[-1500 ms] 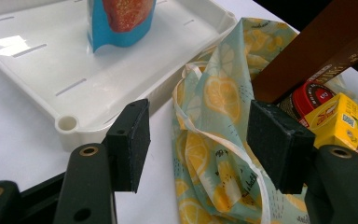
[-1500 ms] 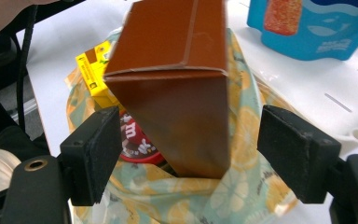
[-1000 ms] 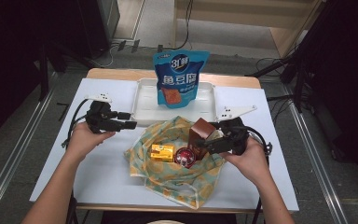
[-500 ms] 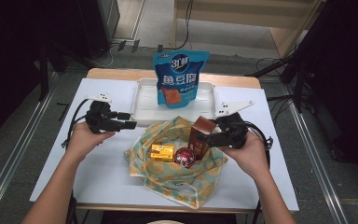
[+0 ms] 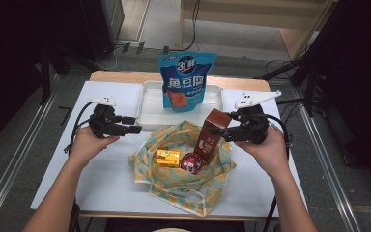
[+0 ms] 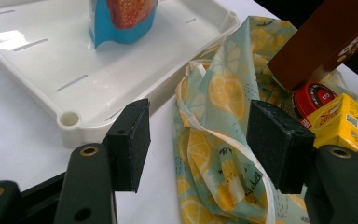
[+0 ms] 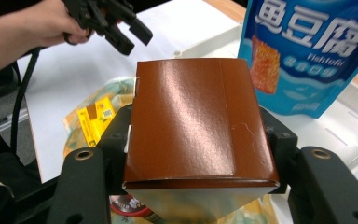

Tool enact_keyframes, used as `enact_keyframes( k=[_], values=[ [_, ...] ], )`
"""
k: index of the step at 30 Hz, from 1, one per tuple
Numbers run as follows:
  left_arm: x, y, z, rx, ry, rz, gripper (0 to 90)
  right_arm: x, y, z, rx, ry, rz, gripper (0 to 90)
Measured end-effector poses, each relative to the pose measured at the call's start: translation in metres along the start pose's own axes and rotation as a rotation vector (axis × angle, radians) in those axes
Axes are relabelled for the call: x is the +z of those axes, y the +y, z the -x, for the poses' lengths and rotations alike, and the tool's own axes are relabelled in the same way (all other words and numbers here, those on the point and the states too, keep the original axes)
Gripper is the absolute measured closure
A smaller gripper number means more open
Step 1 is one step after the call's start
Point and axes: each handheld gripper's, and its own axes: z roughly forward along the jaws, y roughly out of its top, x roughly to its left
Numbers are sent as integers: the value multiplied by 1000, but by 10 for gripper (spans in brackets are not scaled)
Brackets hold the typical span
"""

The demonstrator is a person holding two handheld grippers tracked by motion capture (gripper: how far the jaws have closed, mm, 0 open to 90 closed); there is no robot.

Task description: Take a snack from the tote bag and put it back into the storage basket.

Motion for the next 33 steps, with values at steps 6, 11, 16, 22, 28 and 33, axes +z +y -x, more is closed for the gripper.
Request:
enact_keyframes(
  k=[6,11,16,22,28,33],
  values=[
    [1,0,0,-1,-7,-2,400,-11,18,2,-29,21,12,436],
    [2,0,1,0,-7,-3,400,-22,36,4,-52,8,15,436],
    [4,0,2,1,-13,-5,400,-32,54,15,-58,-16,31,436],
    [5,-1,2,6,-17,-6,400,-33,70,36,-47,-55,32,436],
    [4,-1,1,6,-26,-4,398,-16,77,55,-42,-97,4,437],
    [4,-1,0,4,-29,-4,399,10,77,66,-39,-98,-38,436]
  ],
)
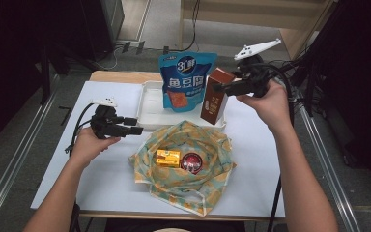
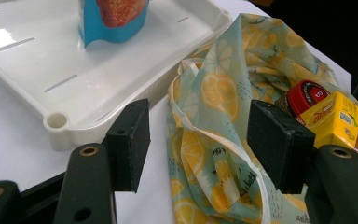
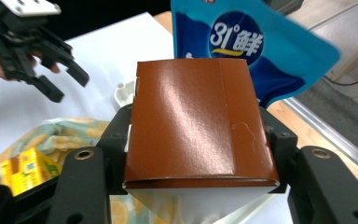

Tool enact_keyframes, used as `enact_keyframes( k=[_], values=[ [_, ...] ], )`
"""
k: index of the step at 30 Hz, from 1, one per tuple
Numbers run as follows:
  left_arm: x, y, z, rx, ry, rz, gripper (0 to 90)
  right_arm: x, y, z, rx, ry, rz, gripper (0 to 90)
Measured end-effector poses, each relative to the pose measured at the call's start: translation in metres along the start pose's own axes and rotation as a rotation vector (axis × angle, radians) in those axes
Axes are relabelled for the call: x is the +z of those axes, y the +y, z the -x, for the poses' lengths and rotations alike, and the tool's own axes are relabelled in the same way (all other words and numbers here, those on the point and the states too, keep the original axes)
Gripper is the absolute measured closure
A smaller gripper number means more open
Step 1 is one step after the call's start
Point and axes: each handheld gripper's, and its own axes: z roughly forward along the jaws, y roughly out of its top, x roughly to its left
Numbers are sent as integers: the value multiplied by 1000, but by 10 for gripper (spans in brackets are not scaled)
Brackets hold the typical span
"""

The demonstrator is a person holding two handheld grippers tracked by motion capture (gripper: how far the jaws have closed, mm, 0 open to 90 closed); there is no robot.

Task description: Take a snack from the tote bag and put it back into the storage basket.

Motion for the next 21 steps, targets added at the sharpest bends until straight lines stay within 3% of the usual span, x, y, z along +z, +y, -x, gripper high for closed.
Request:
enact_keyframes(
  k=[13,21],
  values=[
    [-1,-1,-2,-6,-1,3,399,63,7,4,-32,32,-13,436],
    [-2,-2,-3,-10,-3,6,399,88,8,0,-31,55,-17,436]
  ],
)
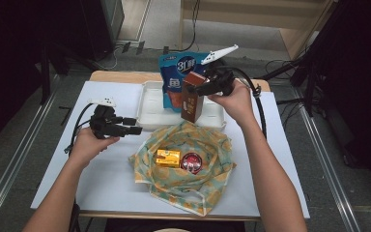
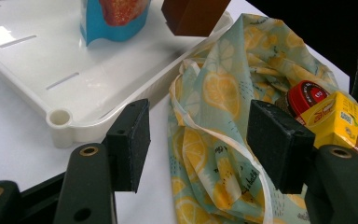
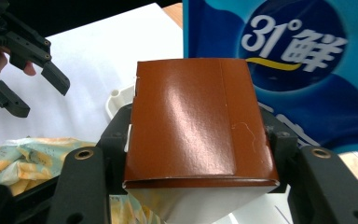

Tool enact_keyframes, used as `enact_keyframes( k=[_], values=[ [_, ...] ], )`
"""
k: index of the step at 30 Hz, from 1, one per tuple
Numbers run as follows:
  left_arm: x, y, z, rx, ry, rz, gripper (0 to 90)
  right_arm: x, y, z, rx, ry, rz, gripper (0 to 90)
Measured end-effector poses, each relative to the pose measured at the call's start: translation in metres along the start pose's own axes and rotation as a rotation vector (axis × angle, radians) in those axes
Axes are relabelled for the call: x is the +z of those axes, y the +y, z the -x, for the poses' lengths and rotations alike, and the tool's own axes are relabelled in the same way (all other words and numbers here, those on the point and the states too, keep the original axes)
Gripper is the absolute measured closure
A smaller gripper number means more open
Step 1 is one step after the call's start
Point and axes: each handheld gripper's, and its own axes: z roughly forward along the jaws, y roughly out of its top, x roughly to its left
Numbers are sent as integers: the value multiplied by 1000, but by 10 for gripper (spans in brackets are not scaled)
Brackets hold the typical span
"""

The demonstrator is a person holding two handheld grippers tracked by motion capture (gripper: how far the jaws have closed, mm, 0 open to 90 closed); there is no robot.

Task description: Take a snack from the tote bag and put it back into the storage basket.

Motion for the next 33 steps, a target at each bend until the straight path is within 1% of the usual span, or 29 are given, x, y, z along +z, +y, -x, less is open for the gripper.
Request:
enact_keyframes(
  k=[3,5,6,10,14,16,18,21,24,27,28,30,33],
  values=[
    [0,0,0,-1,-3,-1,399,6,-1,1,15,15,11,436],
    [0,0,0,-3,-2,0,399,9,-2,2,25,12,28,436],
    [0,0,0,-3,-3,0,399,10,-2,3,21,9,31,436],
    [-1,0,0,-4,-12,8,399,17,-2,3,24,-7,17,436],
    [0,0,0,-5,-9,2,399,23,-4,2,30,12,15,436],
    [0,0,0,-6,-9,2,399,26,-6,0,21,3,16,436],
    [0,-1,-1,-9,-7,1,399,27,-8,0,14,-6,12,436],
    [-1,0,0,-12,-21,9,400,29,-11,2,34,3,6,436],
    [-1,0,0,-20,-37,22,400,31,-16,2,29,-2,1,437],
    [-2,0,-1,-18,-32,17,400,34,-21,2,29,-8,-12,436],
    [-2,0,-1,-20,-32,17,400,34,-24,3,32,-6,2,436],
    [-1,0,-1,-22,-31,17,400,33,-26,4,45,-5,12,436],
    [-1,0,-1,-21,-31,14,400,32,-29,4,40,-2,21,437]
  ],
)
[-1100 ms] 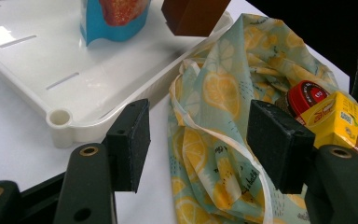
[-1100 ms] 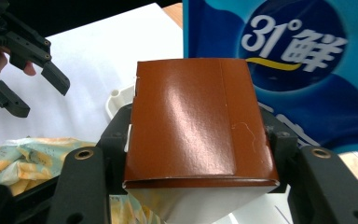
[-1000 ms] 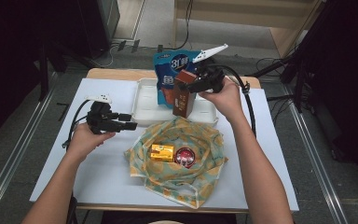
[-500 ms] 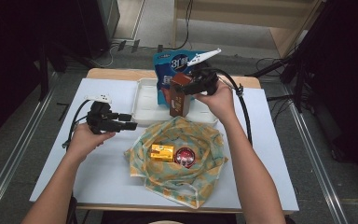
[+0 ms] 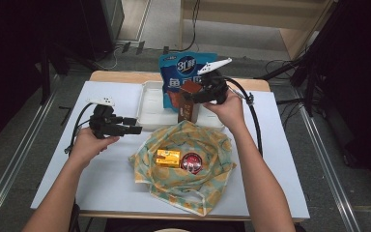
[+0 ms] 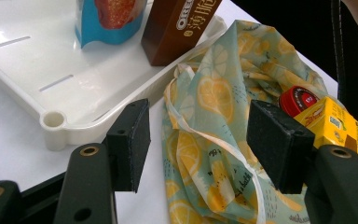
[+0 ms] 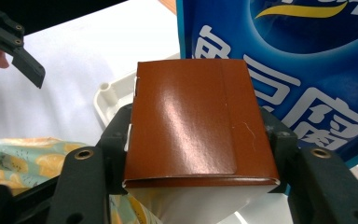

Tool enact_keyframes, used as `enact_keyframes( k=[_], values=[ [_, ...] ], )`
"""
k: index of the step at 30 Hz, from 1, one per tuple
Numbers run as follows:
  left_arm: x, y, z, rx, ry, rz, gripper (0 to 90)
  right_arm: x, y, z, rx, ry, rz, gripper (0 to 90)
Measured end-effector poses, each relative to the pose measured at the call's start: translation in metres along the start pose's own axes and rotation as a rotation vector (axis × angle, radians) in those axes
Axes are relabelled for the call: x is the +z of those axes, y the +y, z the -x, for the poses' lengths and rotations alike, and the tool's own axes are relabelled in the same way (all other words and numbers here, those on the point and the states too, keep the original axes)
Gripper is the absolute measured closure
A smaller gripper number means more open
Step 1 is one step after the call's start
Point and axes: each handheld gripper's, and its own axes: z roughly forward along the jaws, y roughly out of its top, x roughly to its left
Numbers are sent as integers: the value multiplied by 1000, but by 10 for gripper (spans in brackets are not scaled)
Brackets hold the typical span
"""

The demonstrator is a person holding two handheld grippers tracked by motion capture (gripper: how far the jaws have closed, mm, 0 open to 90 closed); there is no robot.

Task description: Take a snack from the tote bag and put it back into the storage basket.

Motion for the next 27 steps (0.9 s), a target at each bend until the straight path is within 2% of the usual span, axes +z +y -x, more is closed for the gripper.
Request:
enact_keyframes(
  k=[2,5,10,27],
  values=[
    [0,0,0,2,-1,-3,400,-1,-1,0,-8,2,1,437],
    [0,1,2,-1,-14,12,400,-4,-4,2,0,4,2,437],
    [-1,1,1,-3,-11,8,400,-13,-13,7,18,12,5,439],
    [-2,0,-2,-11,-1,9,400,-43,-52,14,31,1,-3,439]
  ],
)
